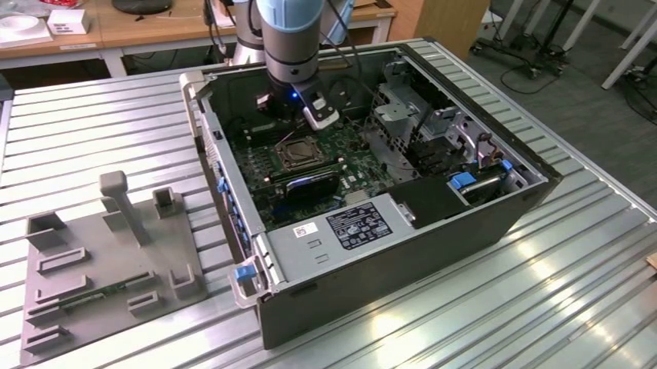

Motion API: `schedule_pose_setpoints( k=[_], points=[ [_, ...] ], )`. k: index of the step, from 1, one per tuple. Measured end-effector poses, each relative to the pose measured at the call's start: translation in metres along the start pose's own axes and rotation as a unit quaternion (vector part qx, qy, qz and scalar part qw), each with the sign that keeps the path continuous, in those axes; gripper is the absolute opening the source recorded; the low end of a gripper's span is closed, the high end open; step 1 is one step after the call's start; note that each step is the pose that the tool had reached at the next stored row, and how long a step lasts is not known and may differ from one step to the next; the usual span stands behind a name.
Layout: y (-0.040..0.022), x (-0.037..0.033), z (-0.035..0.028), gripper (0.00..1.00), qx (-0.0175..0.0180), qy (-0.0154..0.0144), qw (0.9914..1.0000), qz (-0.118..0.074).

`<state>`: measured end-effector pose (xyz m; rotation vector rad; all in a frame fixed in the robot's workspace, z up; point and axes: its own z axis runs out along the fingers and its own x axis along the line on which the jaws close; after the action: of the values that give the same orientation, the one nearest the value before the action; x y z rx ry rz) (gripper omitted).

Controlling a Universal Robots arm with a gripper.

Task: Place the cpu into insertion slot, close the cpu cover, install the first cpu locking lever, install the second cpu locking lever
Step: 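Install the first cpu locking lever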

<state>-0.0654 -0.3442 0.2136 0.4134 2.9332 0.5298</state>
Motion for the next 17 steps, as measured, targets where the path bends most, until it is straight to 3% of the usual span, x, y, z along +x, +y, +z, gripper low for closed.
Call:
schedule_pose_setpoints(
  k=[17],
  points=[
    [0.0010,0.0009,0.0036,0.11,-0.0001,0.0000,1.00000,0.000]
  ],
)
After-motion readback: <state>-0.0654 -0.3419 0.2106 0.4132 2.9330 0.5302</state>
